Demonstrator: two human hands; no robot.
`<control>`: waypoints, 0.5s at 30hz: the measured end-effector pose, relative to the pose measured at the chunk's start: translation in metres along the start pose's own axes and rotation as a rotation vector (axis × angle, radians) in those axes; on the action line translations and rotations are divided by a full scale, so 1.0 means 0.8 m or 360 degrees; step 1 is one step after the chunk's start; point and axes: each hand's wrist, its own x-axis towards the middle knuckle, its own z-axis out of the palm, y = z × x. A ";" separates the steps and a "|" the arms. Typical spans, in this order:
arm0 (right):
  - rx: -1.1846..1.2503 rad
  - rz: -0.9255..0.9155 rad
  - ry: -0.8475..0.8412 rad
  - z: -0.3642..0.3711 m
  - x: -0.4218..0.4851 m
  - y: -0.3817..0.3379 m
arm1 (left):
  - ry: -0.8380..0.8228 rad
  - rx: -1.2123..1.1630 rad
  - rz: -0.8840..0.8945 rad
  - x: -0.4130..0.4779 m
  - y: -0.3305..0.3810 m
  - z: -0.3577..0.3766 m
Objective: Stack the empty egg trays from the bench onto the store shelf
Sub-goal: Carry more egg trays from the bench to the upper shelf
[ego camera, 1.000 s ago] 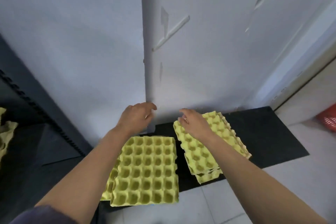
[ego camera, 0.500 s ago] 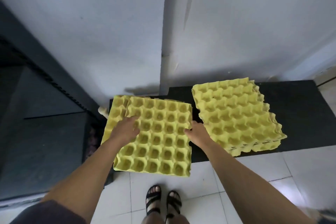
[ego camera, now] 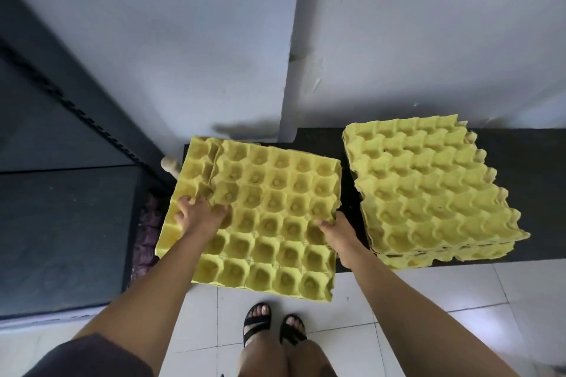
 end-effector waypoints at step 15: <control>0.0278 -0.0315 0.0307 -0.039 -0.066 -0.080 | -0.0157 -0.0588 0.0044 -0.048 0.033 -0.082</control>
